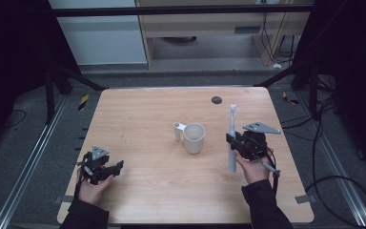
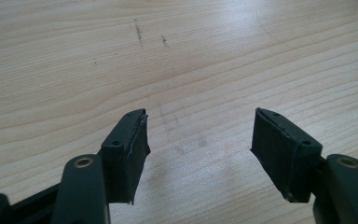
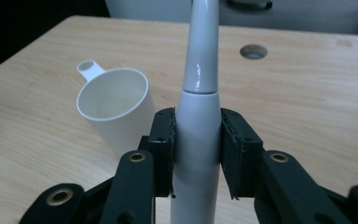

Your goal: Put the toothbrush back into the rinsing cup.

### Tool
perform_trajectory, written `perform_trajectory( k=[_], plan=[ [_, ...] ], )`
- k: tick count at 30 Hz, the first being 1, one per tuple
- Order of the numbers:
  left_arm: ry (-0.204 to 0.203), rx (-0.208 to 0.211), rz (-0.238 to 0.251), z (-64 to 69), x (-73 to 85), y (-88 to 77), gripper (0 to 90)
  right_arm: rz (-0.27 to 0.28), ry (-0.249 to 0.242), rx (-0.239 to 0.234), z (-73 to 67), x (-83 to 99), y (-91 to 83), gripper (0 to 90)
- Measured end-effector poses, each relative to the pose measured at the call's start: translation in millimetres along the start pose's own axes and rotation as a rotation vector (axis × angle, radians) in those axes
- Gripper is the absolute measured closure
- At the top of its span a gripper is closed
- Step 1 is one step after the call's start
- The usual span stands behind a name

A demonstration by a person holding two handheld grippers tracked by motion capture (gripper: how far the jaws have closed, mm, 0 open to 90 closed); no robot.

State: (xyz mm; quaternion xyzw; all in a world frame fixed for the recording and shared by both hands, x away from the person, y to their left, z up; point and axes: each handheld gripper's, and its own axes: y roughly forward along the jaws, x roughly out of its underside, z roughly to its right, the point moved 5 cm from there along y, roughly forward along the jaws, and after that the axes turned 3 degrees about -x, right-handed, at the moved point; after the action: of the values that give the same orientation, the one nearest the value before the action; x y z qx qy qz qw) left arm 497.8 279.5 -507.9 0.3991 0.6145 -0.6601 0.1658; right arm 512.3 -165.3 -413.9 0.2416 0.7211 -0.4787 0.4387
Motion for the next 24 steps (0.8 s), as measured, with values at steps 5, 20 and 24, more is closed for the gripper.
perform_trajectory(
  k=[5,20,24],
  plan=[
    [-0.007,0.002,0.0,-0.6,-0.2,0.4,35.1,0.066,0.01,-0.002,-2.3,-7.2,-2.7,67.7],
    [-0.008,-0.002,0.009,-0.3,-0.4,-0.5,34.9,0.219,0.037,-0.013,-13.8,-40.7,-4.0,67.7],
    [-0.01,-0.001,0.009,-0.7,-0.2,-0.6,34.9,0.251,0.044,-0.018,-18.4,-49.5,-1.8,67.7]
  ],
)
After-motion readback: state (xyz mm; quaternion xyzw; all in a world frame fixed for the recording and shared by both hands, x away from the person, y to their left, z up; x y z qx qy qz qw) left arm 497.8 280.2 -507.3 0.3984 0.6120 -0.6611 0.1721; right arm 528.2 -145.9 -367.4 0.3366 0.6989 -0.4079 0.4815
